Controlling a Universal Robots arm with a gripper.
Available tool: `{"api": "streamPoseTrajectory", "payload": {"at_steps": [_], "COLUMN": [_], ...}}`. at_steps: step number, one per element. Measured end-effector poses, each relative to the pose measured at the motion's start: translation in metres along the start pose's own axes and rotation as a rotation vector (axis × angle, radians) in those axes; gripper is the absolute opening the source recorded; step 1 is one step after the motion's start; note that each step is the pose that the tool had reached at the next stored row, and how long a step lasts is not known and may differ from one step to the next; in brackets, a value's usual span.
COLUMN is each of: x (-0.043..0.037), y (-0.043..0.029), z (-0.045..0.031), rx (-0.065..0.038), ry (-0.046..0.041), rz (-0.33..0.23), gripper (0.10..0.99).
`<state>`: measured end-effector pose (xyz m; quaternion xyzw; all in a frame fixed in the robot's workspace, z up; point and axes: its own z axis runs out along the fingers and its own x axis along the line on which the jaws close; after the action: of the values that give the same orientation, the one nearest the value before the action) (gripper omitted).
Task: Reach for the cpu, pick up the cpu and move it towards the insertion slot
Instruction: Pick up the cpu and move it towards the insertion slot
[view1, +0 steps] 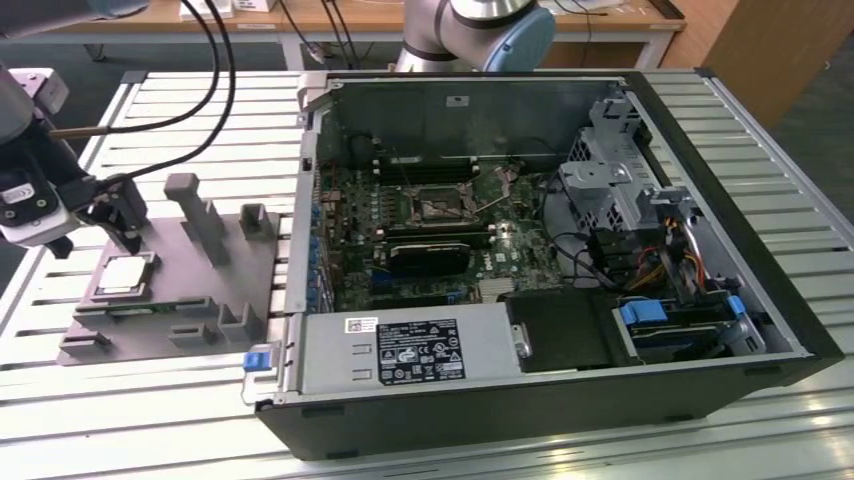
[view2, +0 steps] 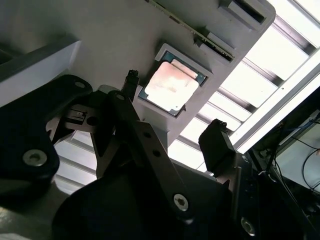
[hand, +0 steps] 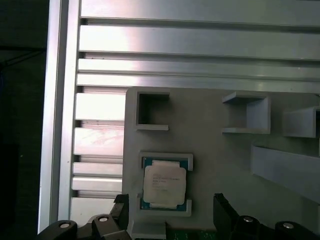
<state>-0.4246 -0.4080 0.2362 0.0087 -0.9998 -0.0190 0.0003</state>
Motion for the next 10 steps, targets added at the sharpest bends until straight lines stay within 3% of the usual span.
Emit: {"api": "streamPoseTrajectory", "payload": {"at_steps": [10], "x": [0.0003], "y": [-0.0003], "z": [0.0074], "rx": [0.0], "ry": [0.0001], "rz": [0.0], "gripper": [0.765]}}
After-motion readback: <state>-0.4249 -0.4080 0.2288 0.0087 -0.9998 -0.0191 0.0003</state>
